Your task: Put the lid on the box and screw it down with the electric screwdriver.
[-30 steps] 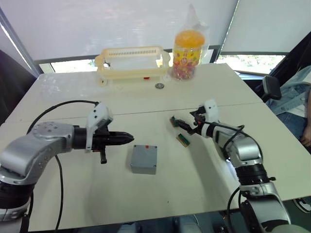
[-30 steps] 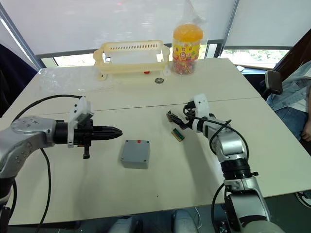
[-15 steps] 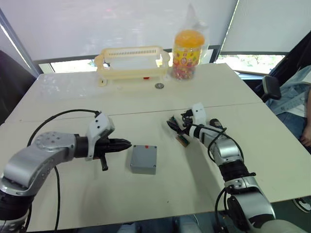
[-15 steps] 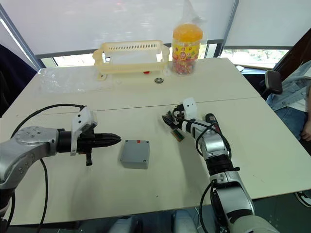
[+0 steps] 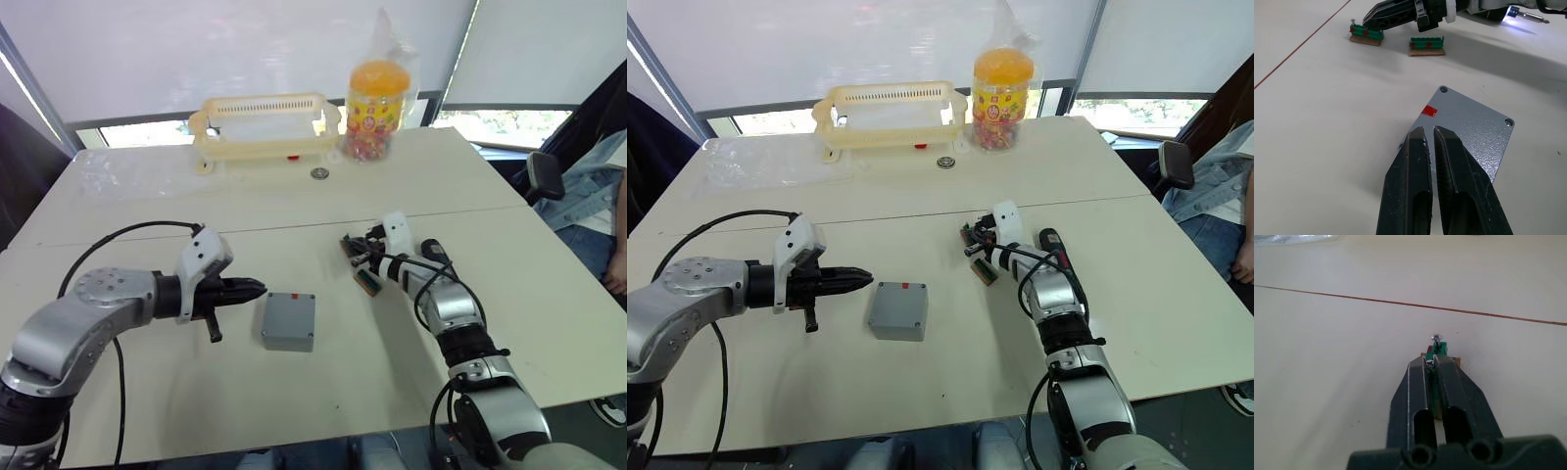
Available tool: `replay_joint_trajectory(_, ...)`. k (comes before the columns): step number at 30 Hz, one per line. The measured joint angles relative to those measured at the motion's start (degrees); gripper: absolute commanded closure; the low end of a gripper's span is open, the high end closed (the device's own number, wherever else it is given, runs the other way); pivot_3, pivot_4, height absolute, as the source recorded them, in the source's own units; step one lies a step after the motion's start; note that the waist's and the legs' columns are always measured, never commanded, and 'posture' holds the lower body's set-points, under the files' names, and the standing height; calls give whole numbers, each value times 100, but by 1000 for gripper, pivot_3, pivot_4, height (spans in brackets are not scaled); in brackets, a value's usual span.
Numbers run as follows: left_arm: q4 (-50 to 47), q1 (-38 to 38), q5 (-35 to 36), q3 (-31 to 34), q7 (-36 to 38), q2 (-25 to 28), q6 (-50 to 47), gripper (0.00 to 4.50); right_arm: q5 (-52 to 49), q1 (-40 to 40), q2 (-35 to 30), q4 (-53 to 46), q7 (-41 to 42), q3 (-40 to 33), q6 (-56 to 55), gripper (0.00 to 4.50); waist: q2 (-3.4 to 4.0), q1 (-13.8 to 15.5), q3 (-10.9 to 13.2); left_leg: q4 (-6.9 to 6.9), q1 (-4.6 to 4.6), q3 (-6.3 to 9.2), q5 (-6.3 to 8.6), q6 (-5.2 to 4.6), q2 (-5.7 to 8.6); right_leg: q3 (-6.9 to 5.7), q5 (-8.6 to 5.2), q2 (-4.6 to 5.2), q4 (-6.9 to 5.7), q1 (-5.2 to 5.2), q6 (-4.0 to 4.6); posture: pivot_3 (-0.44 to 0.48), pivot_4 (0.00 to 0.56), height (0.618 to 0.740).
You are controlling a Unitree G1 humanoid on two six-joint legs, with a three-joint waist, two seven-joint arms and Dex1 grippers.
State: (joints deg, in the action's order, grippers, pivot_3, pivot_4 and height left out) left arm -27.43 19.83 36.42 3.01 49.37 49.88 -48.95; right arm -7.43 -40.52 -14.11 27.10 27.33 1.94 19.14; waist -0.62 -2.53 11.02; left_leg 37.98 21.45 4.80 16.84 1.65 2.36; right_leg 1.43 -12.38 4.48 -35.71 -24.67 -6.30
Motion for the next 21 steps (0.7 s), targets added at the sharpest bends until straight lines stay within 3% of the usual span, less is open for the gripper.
replay_joint_trajectory(11, -2, -131, -94, -1, -50, -25, 101, 4245, -11, -11, 4, -57, -37, -44, 33, 4457, 0, 3, 0, 0, 0, 0, 0, 0, 0, 1, 0, 0, -2, 0, 0, 0, 150, 740)
replay_joint_trajectory(21, 9, -133, -139, -37, -3, -49, 207, 4245, -211, -57, -116, -1093, -18, -192, 586, 4457, 1, 4, 1, 0, 1, 1, 0, 0, -1, 1, 0, 0, -5, -3, 0, 0, 150, 740)
